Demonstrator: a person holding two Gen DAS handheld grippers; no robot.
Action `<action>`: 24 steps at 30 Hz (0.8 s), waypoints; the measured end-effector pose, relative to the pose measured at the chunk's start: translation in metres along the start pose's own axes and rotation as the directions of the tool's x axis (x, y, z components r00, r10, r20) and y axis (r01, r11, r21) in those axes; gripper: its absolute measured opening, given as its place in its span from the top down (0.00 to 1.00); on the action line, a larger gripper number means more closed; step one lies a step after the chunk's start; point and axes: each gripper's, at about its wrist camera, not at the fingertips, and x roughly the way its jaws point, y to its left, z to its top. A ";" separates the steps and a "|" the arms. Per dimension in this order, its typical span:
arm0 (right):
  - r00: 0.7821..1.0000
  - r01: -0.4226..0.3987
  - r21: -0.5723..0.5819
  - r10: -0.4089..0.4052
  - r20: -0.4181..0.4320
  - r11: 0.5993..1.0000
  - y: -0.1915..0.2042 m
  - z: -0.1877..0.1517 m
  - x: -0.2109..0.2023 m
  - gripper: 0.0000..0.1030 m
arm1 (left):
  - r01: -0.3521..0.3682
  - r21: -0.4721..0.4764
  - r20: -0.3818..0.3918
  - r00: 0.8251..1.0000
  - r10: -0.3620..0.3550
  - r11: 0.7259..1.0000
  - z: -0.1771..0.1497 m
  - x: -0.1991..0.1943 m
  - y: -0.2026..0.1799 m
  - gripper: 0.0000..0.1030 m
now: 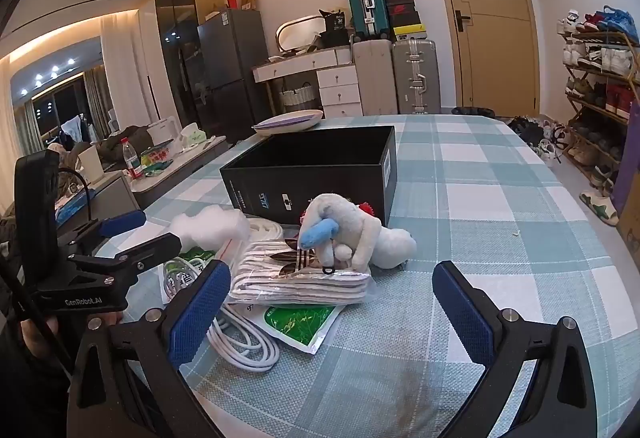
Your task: Organize soft objects
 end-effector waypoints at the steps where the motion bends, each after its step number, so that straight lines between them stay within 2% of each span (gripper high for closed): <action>1: 1.000 0.001 0.001 -0.001 0.000 1.000 0.000 0.000 0.000 0.00 | 0.001 0.000 -0.001 1.000 -0.001 1.000 0.000 0.000 0.000 0.00; 24: 1.000 0.001 0.002 -0.001 0.007 1.000 -0.002 0.000 -0.001 0.00 | 0.007 0.016 -0.004 1.000 -0.007 1.000 0.003 -0.001 -0.001 0.00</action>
